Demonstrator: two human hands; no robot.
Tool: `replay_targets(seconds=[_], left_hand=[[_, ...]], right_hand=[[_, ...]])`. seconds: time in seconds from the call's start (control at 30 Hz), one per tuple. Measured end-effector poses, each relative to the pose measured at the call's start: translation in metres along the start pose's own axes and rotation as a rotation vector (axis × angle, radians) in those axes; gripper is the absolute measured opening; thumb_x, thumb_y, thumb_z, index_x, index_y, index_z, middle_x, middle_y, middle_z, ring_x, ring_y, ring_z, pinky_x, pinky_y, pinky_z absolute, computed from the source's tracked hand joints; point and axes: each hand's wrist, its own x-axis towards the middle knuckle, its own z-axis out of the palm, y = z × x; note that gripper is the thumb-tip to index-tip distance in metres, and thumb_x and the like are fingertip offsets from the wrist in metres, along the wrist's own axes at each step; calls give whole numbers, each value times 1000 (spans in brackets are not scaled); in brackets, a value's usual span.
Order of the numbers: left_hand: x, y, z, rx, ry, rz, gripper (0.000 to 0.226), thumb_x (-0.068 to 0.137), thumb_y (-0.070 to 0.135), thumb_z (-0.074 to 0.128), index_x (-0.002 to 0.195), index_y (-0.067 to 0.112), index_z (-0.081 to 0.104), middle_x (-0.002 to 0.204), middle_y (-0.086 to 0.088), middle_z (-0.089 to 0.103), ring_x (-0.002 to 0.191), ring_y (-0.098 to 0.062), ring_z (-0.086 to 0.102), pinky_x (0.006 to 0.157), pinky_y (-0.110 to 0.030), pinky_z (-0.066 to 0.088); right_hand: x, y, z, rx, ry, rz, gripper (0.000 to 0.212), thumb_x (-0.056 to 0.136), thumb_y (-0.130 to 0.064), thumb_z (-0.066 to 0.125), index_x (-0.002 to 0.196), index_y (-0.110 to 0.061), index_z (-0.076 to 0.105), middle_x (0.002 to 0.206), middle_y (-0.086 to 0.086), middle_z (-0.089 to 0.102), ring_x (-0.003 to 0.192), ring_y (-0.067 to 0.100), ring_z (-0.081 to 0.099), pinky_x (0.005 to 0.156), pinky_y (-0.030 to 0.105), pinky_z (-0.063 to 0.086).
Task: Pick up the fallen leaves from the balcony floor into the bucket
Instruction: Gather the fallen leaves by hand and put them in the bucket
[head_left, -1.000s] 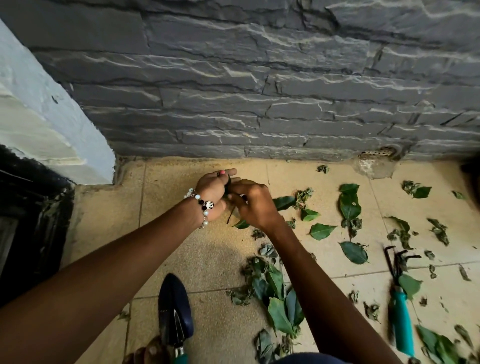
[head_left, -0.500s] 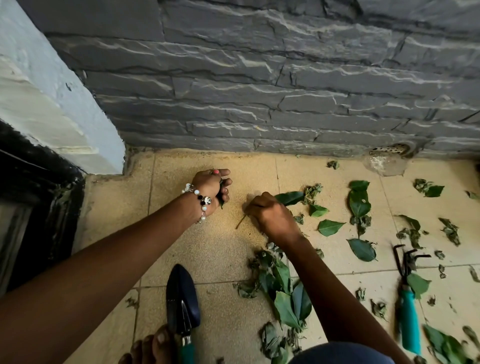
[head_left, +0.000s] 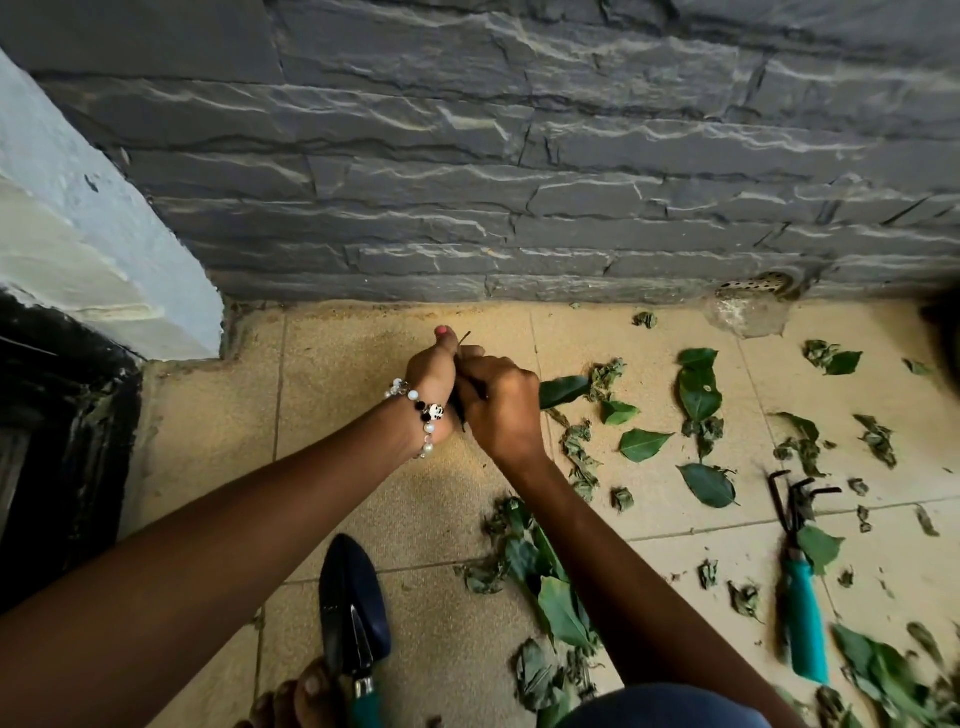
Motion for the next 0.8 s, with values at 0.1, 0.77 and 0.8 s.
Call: replay_targets(seconds=[0.1,0.77,0.8], left_hand=[[5,3,-7,112,92,63,45,102,40,44,71,10,59,70,-6,66,56,-17,60,52,-21,47],[7,2,-16,160,-41,-96,43,95,51,51,68,18,45,51,5,35,30,-5,22,36,-9,19],[8,1,-15,156,-37,-96,43,95,49,52,67,18,44,50,5,36,30,-5,22,36,-9,19]], right_hand=[[-1,8,-3,-229,-227,-135,23,87,-26,54,98,-20,74,112,-2,63,99,24,46,79,41,35],[-12,84,-62,128,55,426,19,82,-37,72,97,-26,74,99,-3,73,91,19,69,80,44,58],[-10,83,-64,236,106,530,20,83,-40,70,97,-26,72,97,-4,72,91,17,69,79,45,59]])
